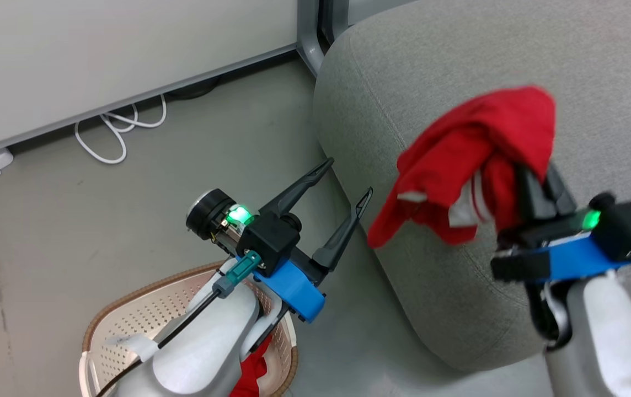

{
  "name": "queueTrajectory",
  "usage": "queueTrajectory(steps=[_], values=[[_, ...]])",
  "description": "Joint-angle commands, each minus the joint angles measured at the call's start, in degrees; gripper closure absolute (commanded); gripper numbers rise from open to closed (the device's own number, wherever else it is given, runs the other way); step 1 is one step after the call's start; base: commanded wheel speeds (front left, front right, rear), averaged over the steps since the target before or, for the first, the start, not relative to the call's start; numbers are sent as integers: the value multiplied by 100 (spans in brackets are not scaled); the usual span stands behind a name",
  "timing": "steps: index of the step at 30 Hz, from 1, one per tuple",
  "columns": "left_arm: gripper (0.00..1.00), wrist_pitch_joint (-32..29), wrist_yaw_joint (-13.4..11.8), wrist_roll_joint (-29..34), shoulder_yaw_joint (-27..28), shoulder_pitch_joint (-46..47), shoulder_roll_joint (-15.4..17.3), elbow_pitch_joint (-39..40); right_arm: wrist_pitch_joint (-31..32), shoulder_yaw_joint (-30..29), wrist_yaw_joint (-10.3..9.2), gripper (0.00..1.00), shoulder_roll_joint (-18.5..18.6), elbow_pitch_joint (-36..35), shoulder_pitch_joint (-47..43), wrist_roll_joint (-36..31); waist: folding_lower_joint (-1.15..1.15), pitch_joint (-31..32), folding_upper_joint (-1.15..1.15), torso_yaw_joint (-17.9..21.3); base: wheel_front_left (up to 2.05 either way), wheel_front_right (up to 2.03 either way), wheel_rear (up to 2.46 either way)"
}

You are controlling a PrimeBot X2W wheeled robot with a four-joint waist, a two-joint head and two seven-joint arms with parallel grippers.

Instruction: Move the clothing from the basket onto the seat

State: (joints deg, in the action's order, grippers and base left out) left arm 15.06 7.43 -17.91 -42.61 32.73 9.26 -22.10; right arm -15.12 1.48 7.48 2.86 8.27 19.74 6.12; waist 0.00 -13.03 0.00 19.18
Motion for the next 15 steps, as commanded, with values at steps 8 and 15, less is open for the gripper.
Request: queueTrajectory(steps=[8,15], values=[[0,17,5,186,16,409,154,138,-5,-662,3,100,315,-216,1379,-210,0,-730,0,-257,0,0,0],[0,-15,5,312,-41,939,370,283,-6,-1383,3,100,957,20,2744,-261,0,-1744,0,-534,0,0,0]])
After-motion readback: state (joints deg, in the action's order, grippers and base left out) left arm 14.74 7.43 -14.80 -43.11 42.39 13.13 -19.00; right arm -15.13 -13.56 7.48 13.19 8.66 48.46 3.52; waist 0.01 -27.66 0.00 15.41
